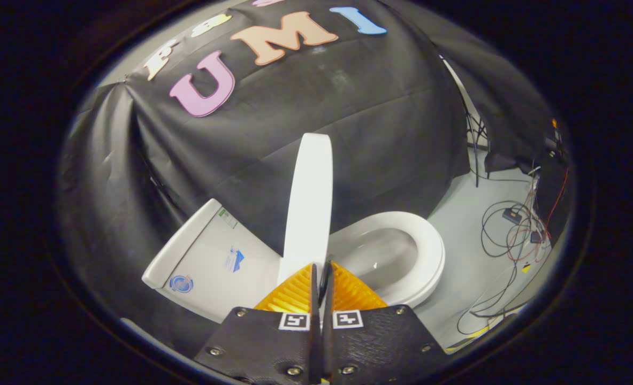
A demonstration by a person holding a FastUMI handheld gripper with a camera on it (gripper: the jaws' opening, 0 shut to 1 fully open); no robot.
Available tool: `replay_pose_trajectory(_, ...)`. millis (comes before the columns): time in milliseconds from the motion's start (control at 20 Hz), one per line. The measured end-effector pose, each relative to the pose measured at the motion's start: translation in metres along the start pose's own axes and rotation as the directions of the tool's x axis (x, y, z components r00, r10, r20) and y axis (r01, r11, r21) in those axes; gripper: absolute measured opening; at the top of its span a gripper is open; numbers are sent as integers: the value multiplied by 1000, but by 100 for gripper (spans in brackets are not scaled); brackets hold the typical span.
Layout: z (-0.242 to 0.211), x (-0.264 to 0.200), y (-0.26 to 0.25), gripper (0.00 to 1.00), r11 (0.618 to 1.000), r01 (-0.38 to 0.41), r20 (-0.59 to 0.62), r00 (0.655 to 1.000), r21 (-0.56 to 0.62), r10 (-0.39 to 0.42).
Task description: Open the toilet lid.
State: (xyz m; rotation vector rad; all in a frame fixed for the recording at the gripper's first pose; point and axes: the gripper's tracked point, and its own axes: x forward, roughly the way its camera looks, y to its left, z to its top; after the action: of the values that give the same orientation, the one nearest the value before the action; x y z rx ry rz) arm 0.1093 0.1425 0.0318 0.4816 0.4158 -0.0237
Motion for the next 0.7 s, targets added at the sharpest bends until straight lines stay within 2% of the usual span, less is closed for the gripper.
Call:
replay_pose_trajectory(450,4,-4,43,2,991,-15,42,999,-131,20)
replay_pose_trajectory(700,4,-10,67,1,977,3,82,997,-215,15)
